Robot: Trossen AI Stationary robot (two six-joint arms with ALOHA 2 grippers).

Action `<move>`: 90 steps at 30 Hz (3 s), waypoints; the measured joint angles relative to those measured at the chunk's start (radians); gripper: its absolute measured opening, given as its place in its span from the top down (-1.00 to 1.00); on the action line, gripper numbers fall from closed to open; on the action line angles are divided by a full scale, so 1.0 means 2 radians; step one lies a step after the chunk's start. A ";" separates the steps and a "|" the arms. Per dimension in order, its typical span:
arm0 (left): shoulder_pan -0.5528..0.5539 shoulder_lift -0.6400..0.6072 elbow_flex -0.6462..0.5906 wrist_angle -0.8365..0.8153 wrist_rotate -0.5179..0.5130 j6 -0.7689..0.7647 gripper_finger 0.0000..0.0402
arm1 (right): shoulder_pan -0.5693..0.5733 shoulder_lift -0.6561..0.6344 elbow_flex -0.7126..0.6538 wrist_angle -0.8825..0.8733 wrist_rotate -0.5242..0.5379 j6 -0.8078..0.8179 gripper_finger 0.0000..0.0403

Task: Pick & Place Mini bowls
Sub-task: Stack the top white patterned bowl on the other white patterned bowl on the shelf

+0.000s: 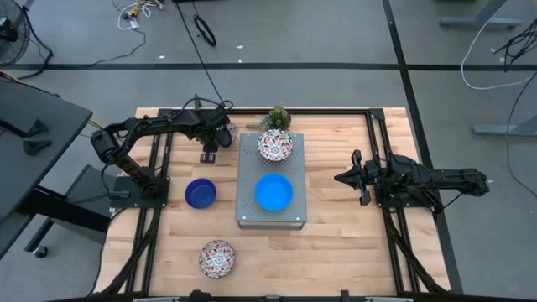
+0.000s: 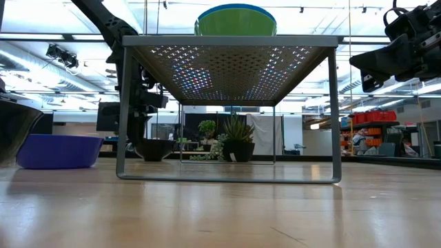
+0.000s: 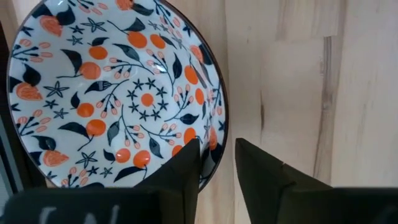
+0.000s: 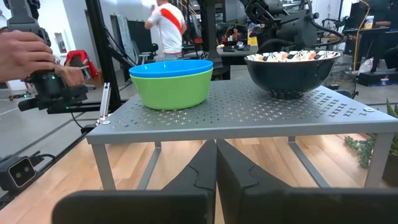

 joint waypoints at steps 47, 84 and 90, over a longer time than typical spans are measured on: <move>-0.016 -0.045 0.029 -0.045 -0.066 -0.007 0.96 | 0.000 0.000 0.000 0.000 0.000 0.000 0.94; -0.112 -0.172 0.210 -0.131 -0.163 -0.001 0.96 | 0.000 0.000 0.000 0.000 0.000 0.000 0.94; -0.137 -0.155 0.250 -0.149 -0.170 0.007 0.96 | 0.000 0.000 0.000 0.000 0.000 0.000 0.94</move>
